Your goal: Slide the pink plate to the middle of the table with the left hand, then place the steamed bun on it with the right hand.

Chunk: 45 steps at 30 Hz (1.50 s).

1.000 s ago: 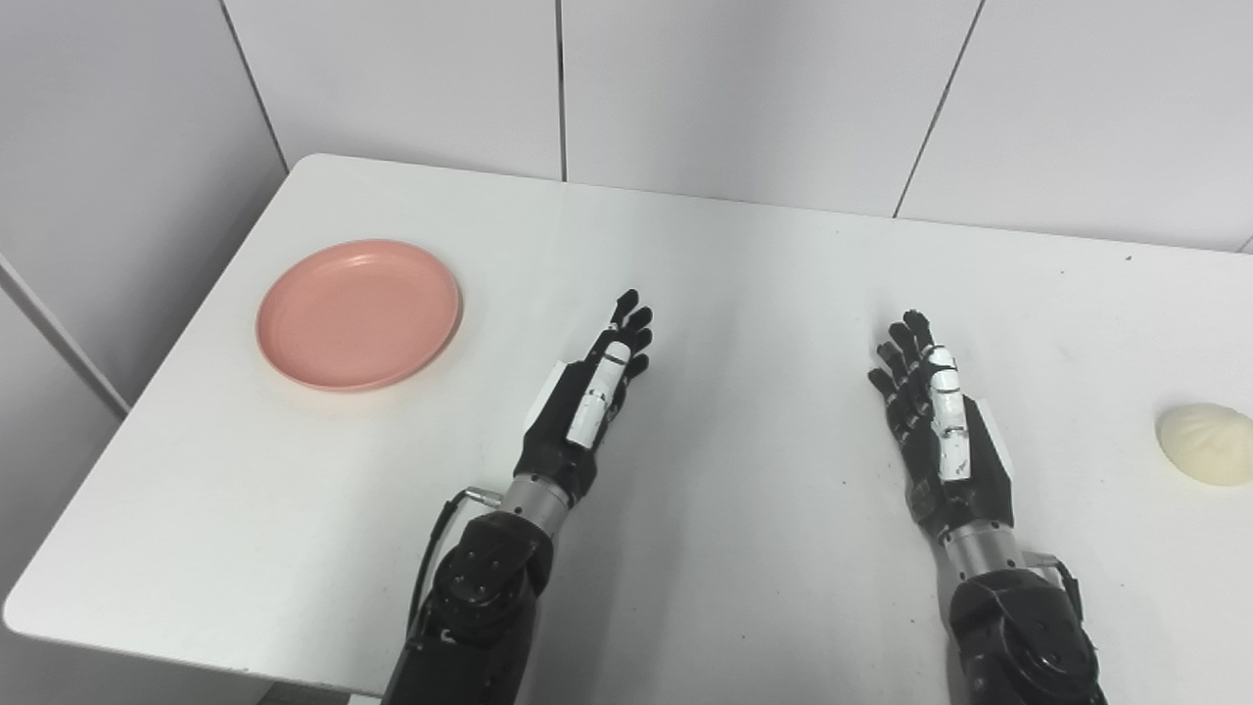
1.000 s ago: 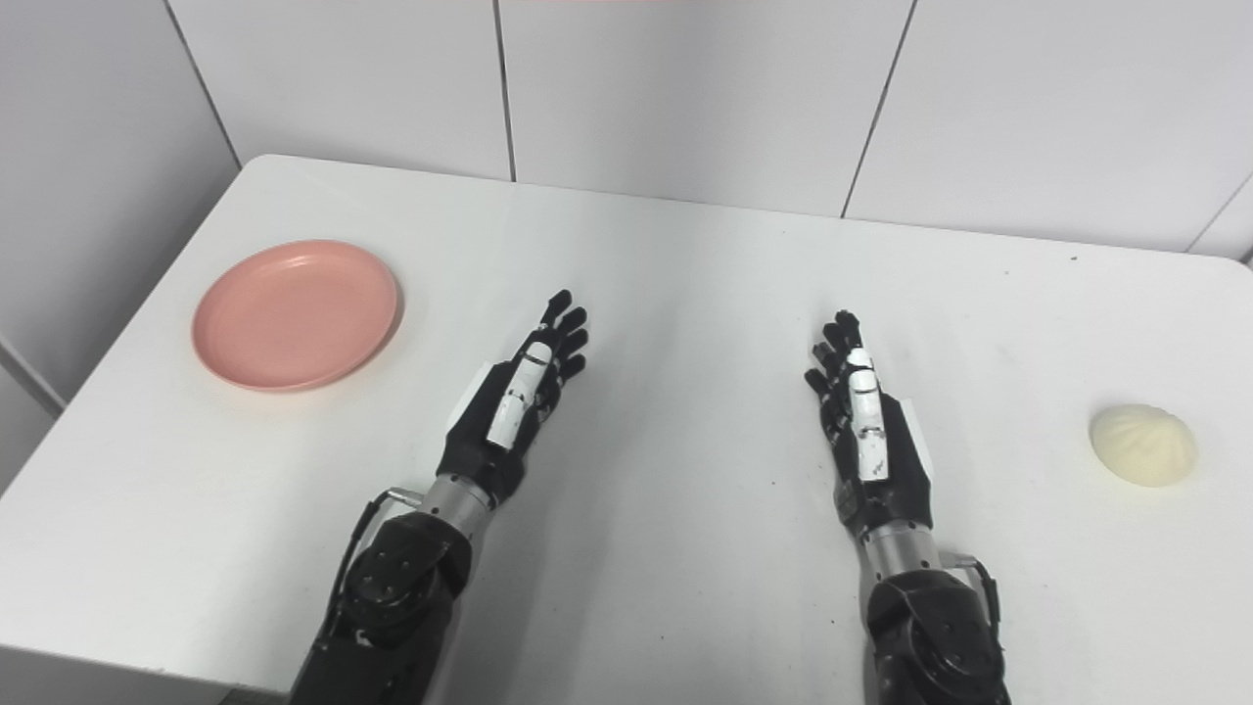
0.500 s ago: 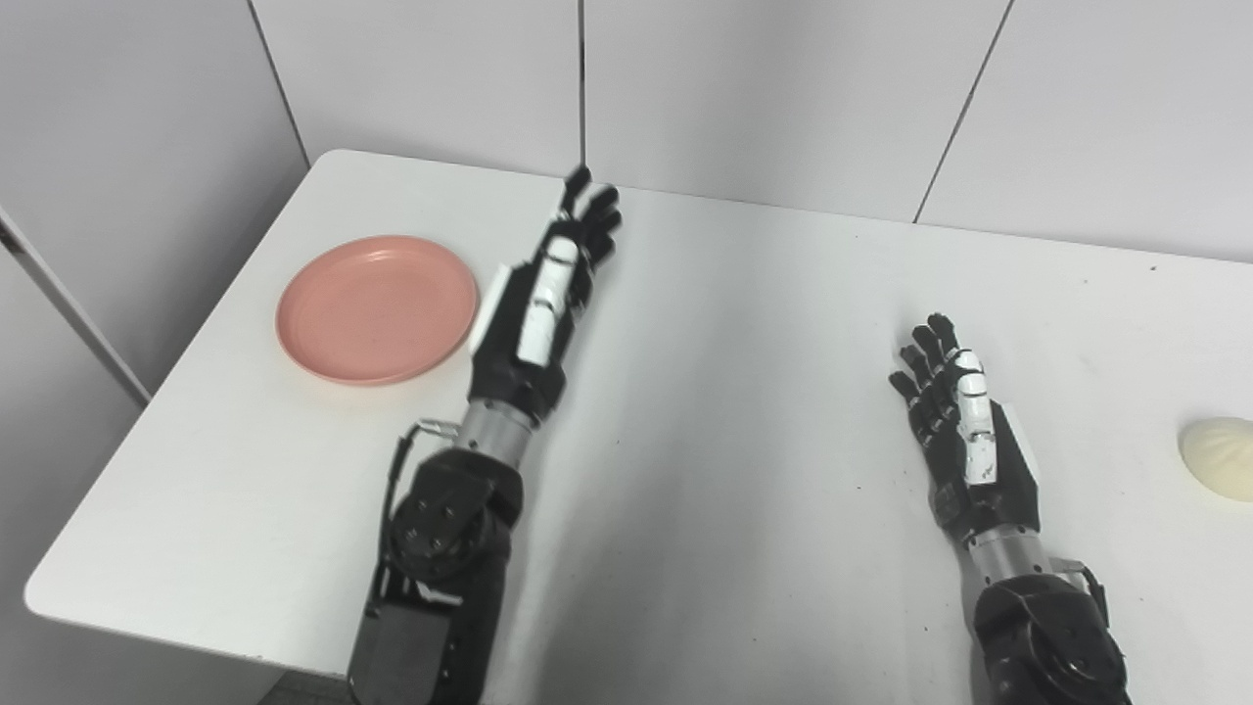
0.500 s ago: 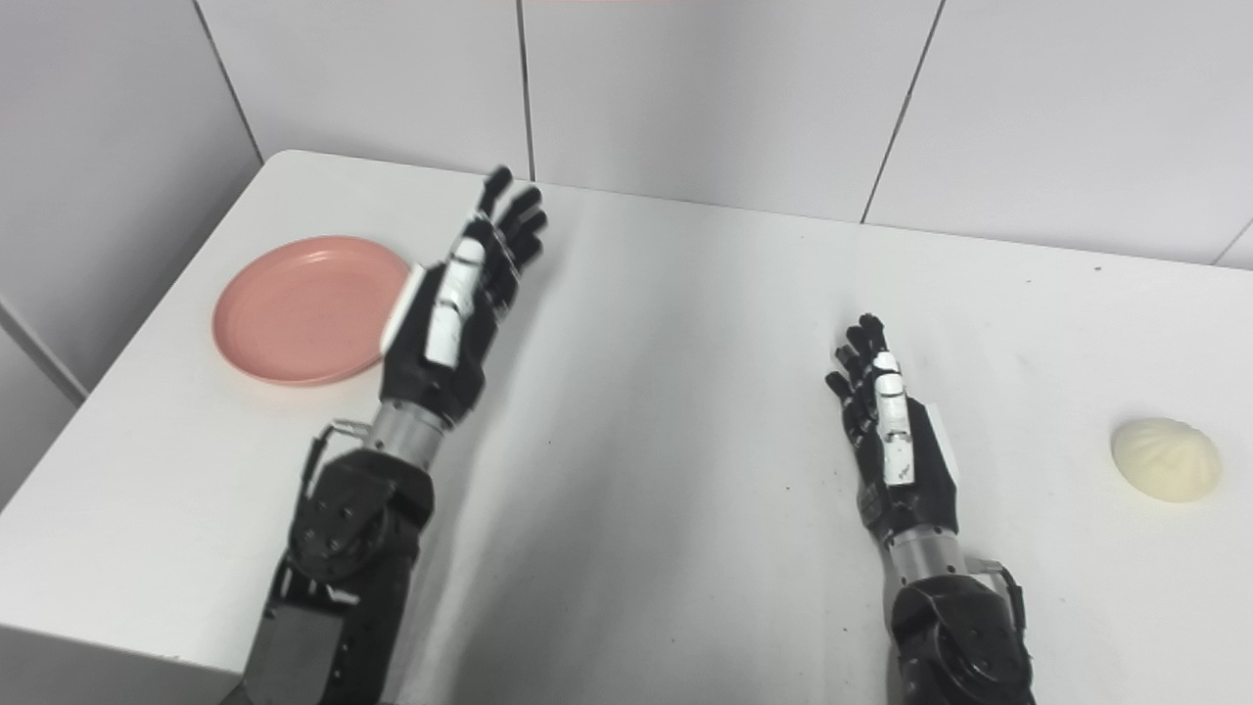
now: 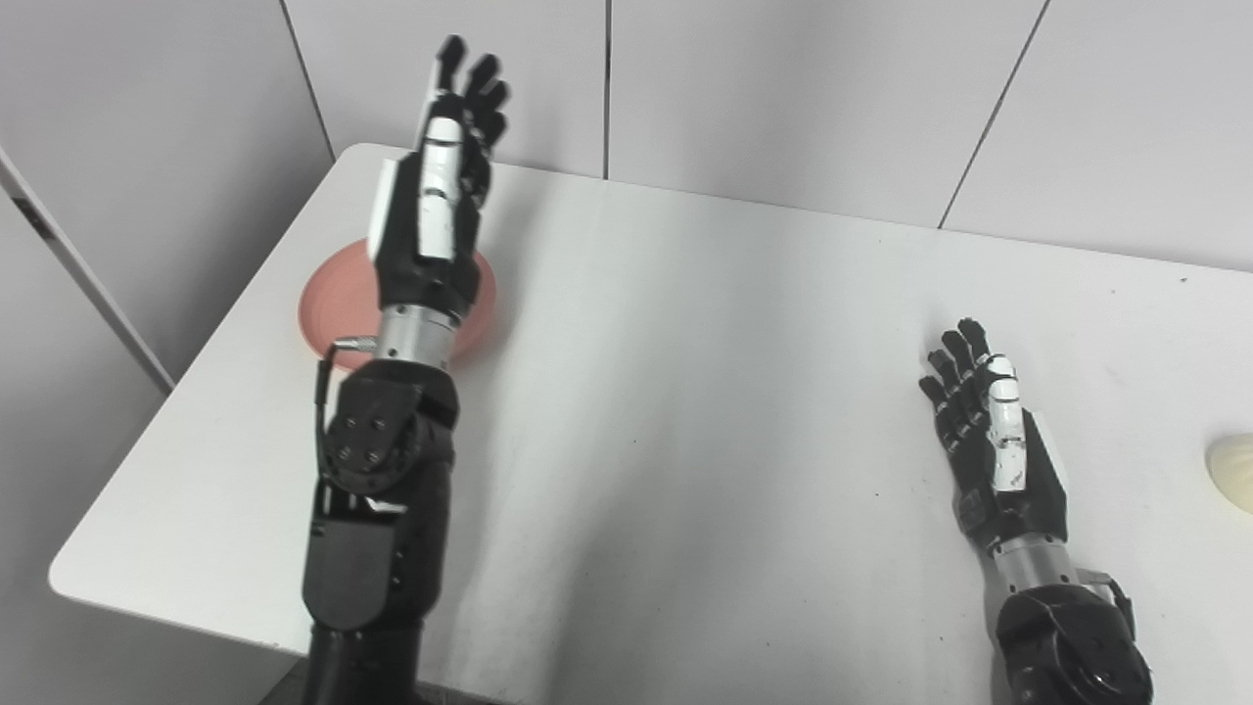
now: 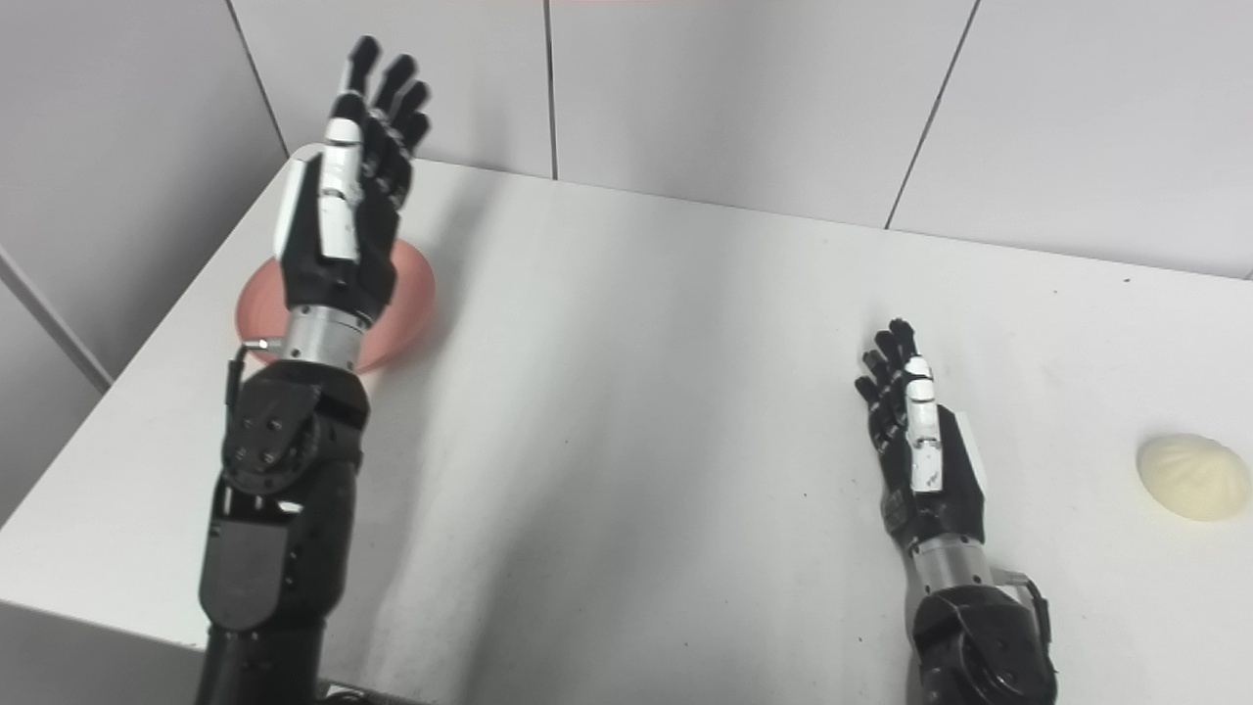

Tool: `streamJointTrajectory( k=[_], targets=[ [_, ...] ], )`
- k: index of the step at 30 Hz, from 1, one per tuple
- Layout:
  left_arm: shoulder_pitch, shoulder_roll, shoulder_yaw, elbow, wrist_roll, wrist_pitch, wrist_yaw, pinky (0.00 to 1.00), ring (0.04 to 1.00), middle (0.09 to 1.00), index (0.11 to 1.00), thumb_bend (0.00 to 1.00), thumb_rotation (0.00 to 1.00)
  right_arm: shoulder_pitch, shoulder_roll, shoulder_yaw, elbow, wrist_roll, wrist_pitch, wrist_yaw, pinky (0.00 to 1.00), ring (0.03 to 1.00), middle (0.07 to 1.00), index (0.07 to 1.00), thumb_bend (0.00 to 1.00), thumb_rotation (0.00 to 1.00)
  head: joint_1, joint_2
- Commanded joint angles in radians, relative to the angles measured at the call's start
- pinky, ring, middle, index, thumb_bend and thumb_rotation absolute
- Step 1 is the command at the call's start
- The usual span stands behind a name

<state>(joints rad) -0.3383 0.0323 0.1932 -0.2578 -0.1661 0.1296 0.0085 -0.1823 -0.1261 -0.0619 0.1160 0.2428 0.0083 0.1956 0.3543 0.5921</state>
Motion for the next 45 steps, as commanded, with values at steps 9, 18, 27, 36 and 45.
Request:
streamJointTrajectory(
  k=[9,18,27,36,45],
  targets=[
    [-0.075,0.103,0.113,0.023,-0.047,-0.037,0.037,1.00,0.992,0.989,1.000,0.44,1.00,0.037,-0.001,-0.014,0.039,0.019,-0.010,0.011,1.00,1.000,1.000,1.000,0.15,1.00,0.024,-0.006],
    [-0.070,0.169,0.195,0.079,-0.107,-0.057,0.040,1.00,0.995,0.989,1.000,0.45,1.00,0.037,-0.003,-0.014,0.043,0.015,-0.017,0.013,1.00,1.000,1.000,1.000,0.14,1.00,0.029,-0.008],
    [-0.053,0.235,0.254,0.171,-0.149,-0.102,0.025,1.00,0.993,0.984,1.000,0.47,1.00,0.038,-0.003,-0.017,0.038,0.030,-0.010,0.021,1.00,1.000,1.000,1.000,0.15,1.00,0.035,-0.008],
    [-0.030,0.281,0.274,0.243,-0.159,-0.117,0.028,1.00,0.989,0.990,1.000,0.47,1.00,0.039,-0.005,-0.022,0.036,0.040,-0.006,0.026,1.00,1.000,1.000,1.000,0.14,1.00,0.043,-0.006],
    [-0.013,0.300,0.282,0.332,-0.187,-0.142,0.005,1.00,0.988,0.989,0.996,0.45,1.00,0.040,-0.002,-0.023,0.031,0.035,-0.008,0.020,1.00,1.000,1.000,1.000,0.12,1.00,0.043,-0.001]
  ],
)
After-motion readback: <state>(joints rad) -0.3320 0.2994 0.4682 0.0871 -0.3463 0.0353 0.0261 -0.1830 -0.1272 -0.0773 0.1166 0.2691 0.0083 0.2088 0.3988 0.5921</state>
